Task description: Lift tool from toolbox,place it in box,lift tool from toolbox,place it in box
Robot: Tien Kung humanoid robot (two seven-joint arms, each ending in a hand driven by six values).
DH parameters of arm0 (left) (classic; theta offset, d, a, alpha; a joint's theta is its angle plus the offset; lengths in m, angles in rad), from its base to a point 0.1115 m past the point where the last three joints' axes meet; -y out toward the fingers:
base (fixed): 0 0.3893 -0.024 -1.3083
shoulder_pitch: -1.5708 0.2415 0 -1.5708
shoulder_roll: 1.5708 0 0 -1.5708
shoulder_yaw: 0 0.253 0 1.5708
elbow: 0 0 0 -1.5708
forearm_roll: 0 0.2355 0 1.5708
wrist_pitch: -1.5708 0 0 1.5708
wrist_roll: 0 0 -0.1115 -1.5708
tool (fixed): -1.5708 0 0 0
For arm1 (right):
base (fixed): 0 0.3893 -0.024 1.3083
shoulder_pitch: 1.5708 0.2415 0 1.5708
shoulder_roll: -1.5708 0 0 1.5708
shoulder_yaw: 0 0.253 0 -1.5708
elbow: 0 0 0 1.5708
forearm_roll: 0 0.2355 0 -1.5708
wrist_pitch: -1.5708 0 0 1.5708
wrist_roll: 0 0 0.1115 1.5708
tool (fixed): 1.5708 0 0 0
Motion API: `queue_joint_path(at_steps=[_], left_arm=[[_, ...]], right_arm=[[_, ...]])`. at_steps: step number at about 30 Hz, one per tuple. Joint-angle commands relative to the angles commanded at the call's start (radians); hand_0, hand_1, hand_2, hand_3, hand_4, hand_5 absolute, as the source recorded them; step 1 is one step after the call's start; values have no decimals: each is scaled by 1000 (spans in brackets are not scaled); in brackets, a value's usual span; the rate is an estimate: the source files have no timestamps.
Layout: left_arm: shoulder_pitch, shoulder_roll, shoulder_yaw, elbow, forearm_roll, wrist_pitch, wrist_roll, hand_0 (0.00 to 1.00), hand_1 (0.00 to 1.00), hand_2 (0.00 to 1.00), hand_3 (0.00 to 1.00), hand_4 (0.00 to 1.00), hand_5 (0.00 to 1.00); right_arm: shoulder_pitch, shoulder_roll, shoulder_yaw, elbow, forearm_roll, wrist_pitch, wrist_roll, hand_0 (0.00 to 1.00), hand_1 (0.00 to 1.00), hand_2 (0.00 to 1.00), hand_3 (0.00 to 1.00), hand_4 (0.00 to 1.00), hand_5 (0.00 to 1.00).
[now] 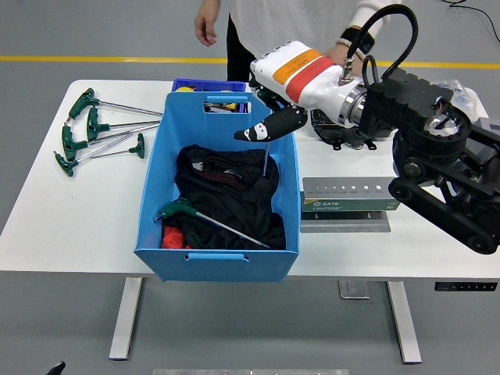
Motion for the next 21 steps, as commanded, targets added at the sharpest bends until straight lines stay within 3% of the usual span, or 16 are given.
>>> queue_joint_path(at_steps=[1, 6, 7, 12, 13, 18, 19, 21], left_arm=[[0, 0, 0, 0, -1, 0, 0, 735, 743, 763, 653, 639, 550], [-3, 2, 3, 0, -6, 2, -2, 735, 743, 763, 653, 639, 550], [-3, 2, 11, 0, -15, 3, -4, 735, 743, 763, 653, 639, 551], [-7, 5, 61, 0, -71, 11, -14, 735, 743, 763, 653, 639, 551], [-7, 5, 64, 0, -76, 13, -16, 735, 743, 763, 652, 641, 553], [-7, 3, 61, 0, -75, 19, -17, 735, 743, 763, 652, 641, 553], [-7, 2, 60, 0, -75, 21, -17, 735, 743, 763, 651, 639, 550], [-6, 1, 58, 0, -74, 22, -16, 735, 743, 763, 651, 639, 550]], right_arm=[[2, 8, -16, -2, -8, -15, 10, 96, 107, 185, 214, 936, 683], [13, 44, -96, -17, -20, -46, 31, 96, 107, 185, 214, 936, 683], [14, 48, -108, -19, -19, -46, 29, 279, 380, 549, 636, 955, 666], [11, 50, -134, -27, -26, -52, 16, 279, 380, 549, 636, 955, 666], [10, 50, -136, -30, -32, -56, 14, 568, 656, 859, 954, 969, 657], [2, 48, -136, -52, -55, -114, 14, 568, 656, 859, 954, 969, 657], [0, 46, -134, -56, -56, -129, 15, 769, 795, 986, 998, 978, 647], [-6, 43, -130, -61, -58, -144, 15, 769, 795, 986, 998, 978, 647]])
